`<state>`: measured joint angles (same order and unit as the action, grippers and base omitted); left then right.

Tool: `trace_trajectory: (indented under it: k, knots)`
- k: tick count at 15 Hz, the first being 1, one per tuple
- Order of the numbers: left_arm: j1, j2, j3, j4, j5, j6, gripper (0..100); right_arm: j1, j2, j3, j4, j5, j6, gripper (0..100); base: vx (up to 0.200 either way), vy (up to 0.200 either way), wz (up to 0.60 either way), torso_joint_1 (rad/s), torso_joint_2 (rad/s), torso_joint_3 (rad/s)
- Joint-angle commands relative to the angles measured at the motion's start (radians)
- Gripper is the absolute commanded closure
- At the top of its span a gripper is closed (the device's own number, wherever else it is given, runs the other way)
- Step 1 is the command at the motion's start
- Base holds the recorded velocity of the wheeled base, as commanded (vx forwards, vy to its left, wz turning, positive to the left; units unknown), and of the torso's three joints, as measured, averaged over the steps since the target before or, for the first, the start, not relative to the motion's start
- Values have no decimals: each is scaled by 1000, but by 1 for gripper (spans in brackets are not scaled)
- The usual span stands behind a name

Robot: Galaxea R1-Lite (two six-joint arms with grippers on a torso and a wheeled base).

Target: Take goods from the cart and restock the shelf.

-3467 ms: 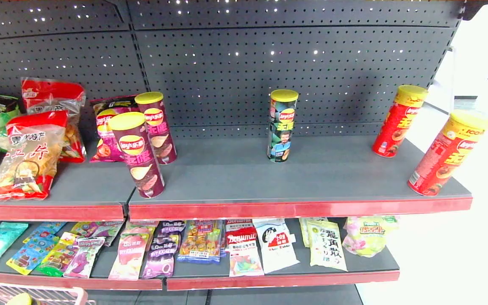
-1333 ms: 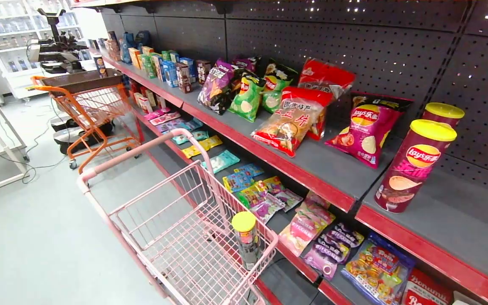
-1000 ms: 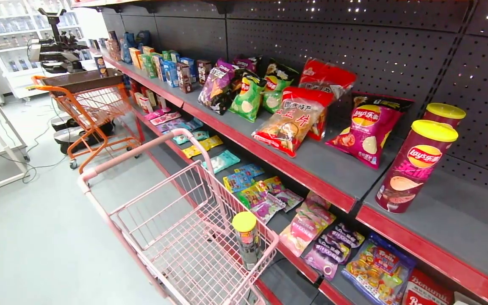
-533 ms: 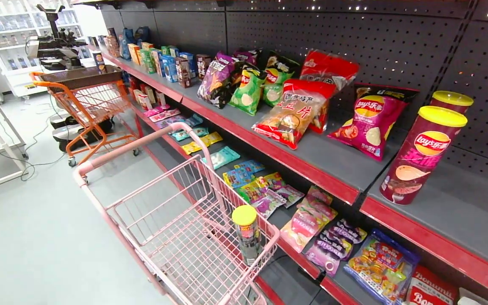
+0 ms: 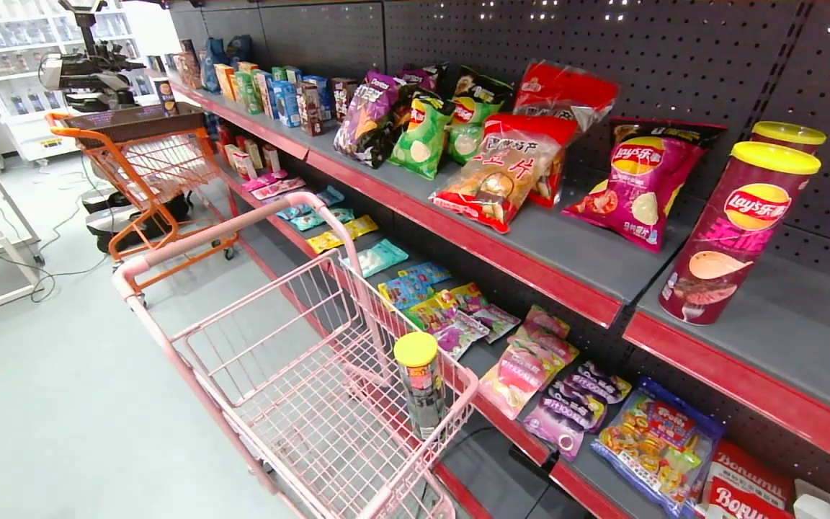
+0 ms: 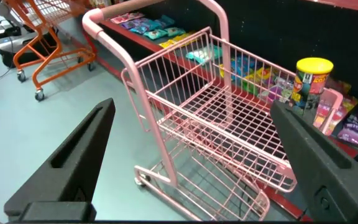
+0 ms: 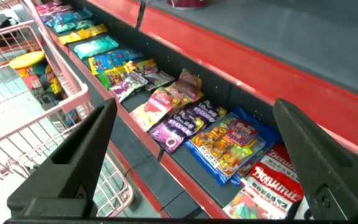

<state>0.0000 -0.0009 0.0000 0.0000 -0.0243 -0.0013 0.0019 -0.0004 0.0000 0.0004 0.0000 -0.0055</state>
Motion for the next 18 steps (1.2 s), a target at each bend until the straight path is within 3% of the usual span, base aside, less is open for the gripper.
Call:
trace_trajectory:
  k: [1,18]
  knots:
    - [0,1,0,0,0,0,0,1,0,0,0,0,-1,0,0,0,0,-144,403,242]
    - [0,1,0,-2,0,4,0,0,0,0,0,0,-1,0,0,0,0,-159,496,337]
